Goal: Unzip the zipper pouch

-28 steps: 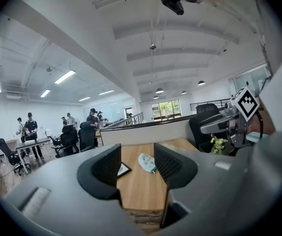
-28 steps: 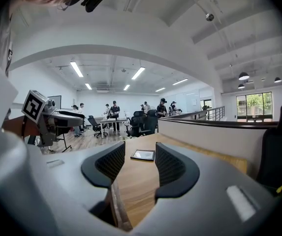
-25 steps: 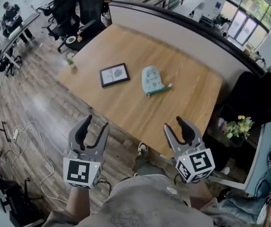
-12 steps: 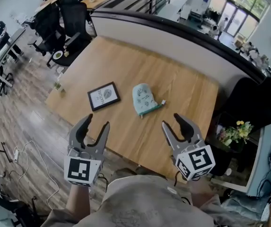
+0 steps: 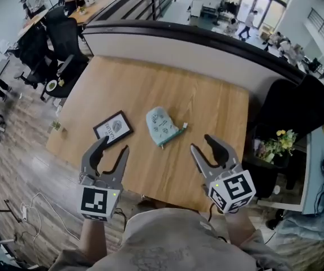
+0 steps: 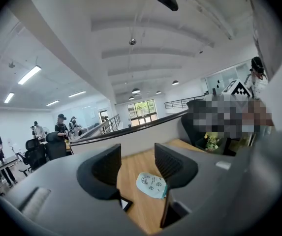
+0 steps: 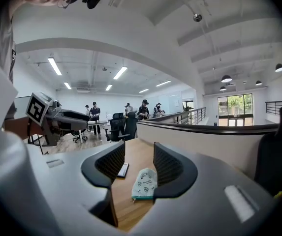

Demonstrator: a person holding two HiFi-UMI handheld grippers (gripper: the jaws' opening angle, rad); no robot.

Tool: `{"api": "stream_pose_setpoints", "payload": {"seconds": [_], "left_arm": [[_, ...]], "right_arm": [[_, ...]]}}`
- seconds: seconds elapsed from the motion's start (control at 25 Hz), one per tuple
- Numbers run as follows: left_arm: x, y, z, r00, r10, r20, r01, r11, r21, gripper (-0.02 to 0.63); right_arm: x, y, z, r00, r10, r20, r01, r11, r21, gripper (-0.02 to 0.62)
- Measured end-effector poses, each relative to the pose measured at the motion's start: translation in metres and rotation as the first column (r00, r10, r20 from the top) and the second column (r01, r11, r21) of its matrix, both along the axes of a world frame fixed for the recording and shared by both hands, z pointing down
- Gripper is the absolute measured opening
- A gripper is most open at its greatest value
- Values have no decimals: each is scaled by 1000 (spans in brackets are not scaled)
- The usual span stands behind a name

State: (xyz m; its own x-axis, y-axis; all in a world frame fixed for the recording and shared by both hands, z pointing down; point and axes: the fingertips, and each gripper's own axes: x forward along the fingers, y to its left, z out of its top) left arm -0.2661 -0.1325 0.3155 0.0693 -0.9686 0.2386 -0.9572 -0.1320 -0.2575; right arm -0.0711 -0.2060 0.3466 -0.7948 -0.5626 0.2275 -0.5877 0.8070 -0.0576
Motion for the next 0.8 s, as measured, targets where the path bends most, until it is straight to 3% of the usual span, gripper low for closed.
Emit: {"api": "stream_pose_setpoints", "payload": {"seconds": [0.12,0.28,0.48,0.68,0.8], "left_arm": [[-4,-11,12,998,57,40,-55,997,-48,213],[-13,-24,20,988,142,62,-138,989,-52,213],[-11,-41,51,951,281,131,-267,957,-114,213],[-20,-61,103,931,352,96,-327,921,-210,213],[-22,-78,133,936,352,11,-336,903,-269,213]], "right_arm": [[-6,0,4,999,38,-18,-38,999,-10,190],[-17,1,14,997,75,-31,-76,996,-36,190],[-28,-2,34,993,107,-47,-110,992,-65,190],[-41,-6,67,985,130,-112,-139,988,-70,190],[-45,-8,88,981,137,-134,-152,983,-108,190]]}}
